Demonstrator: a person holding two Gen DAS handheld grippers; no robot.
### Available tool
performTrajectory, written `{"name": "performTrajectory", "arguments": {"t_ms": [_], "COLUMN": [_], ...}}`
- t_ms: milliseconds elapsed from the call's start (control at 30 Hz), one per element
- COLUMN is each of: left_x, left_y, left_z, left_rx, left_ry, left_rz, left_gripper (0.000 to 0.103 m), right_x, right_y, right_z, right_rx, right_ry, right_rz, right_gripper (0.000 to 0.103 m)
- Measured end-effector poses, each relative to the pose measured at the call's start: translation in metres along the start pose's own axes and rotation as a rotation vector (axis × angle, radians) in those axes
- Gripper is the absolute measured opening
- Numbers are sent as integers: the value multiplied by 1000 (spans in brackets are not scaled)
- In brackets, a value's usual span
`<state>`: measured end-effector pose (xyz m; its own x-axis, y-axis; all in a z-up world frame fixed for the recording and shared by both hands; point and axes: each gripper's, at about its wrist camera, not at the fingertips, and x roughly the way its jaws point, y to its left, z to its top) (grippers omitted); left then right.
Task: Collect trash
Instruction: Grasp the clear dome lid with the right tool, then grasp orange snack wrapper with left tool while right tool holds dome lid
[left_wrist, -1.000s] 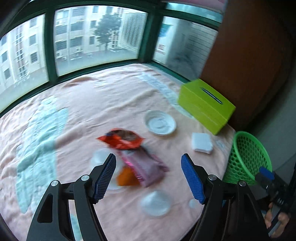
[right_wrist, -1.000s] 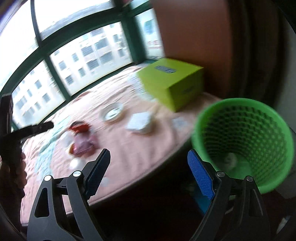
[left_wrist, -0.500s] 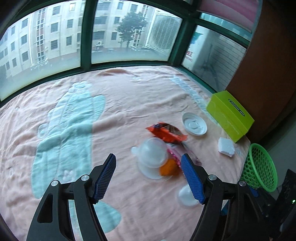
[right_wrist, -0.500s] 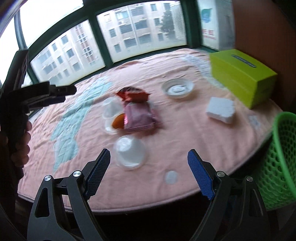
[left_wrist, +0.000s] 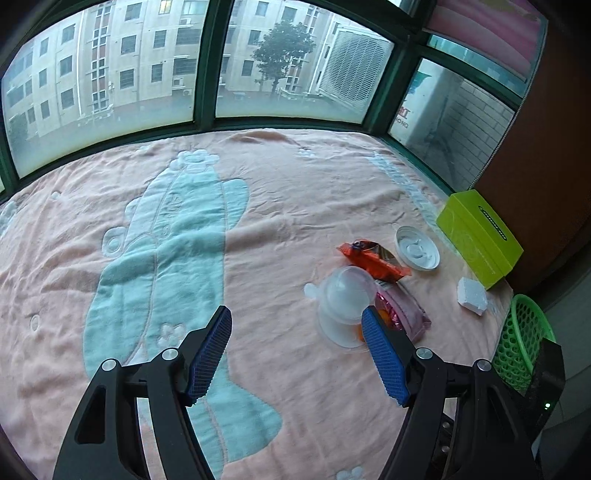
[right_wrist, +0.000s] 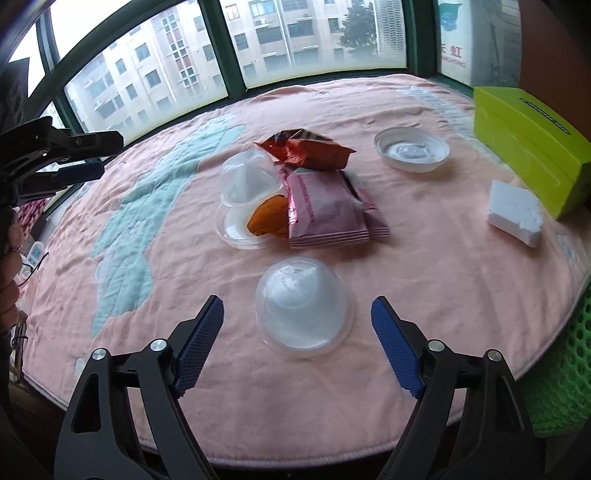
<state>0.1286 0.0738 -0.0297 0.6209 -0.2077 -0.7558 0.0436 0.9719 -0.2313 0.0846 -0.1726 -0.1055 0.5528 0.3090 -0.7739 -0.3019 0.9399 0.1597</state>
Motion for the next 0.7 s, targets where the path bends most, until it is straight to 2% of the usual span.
{"name": "performTrajectory", "arguments": {"t_ms": [200,400,633,700], "left_x": [3,9,22,27], "left_y": [3,0,-20,-28], "left_z": [-2,-2,-1,1], "left_rx": [-7,0,46,60], "left_ry": [7,18,35,40], "left_rz": [2,-3,-26,-34], "left_gripper": [70,70,70,76], "right_x": [14,19,2,-6], "right_y": [6,6,1,-2], "right_z": [2,0,1,3], "right_rx": [-24,-44,-39,-36], "right_ry": [19,30,-7,-19], "right_rz": [-24,-73,-64,-67], "right_gripper": [72,58,57,57]}}
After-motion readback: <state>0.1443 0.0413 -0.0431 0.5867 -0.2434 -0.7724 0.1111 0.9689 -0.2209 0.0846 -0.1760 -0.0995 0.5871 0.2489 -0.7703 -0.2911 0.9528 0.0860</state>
